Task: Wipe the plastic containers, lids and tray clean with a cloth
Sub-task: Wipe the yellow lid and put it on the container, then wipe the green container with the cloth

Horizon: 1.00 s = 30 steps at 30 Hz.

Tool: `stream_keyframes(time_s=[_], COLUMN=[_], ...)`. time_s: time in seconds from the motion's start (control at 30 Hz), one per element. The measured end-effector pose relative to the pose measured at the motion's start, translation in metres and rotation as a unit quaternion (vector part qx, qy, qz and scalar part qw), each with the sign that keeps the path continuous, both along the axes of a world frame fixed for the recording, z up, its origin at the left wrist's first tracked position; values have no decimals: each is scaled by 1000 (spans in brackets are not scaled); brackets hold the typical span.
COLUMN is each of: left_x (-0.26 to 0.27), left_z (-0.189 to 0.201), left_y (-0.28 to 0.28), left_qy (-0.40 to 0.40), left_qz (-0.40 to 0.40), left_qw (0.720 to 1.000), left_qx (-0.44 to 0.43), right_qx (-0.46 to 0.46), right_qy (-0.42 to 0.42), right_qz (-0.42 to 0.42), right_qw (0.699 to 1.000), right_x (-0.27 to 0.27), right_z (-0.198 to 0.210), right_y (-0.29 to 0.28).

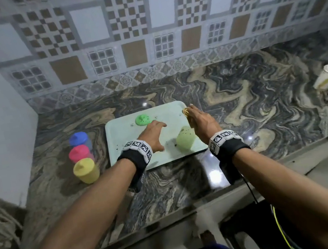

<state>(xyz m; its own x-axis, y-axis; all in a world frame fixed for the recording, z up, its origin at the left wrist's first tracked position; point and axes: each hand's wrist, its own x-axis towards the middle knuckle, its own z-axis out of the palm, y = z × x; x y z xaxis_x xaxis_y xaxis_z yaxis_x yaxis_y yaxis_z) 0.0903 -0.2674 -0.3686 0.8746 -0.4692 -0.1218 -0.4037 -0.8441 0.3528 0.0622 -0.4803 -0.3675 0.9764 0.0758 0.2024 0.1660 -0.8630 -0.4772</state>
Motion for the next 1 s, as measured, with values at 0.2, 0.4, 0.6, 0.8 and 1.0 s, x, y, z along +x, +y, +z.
stream_keyframes(time_s=[0.2, 0.4, 0.6, 0.8, 1.0], left_x=[23, 35, 43, 42, 42], left_z=[-16, -21, -12, 13, 34], left_y=[-61, -87, -87, -85, -70], left_qy=[62, 53, 2, 47, 5], left_qz=[-98, -83, 8, 139, 175], left_qw=[992, 994, 992, 912, 881], left_qx=[54, 36, -123, -384, -440], right_qx=[34, 39, 79, 119, 136], right_qy=[27, 39, -28, -98, -180], right_qz=[-68, -47, -3, 68, 77], right_qw=[997, 997, 996, 986, 971], right_x=[-25, -24, 1, 24, 53], right_z=[-24, -32, -10, 4, 7], right_y=[-58, -70, -50, 0, 22])
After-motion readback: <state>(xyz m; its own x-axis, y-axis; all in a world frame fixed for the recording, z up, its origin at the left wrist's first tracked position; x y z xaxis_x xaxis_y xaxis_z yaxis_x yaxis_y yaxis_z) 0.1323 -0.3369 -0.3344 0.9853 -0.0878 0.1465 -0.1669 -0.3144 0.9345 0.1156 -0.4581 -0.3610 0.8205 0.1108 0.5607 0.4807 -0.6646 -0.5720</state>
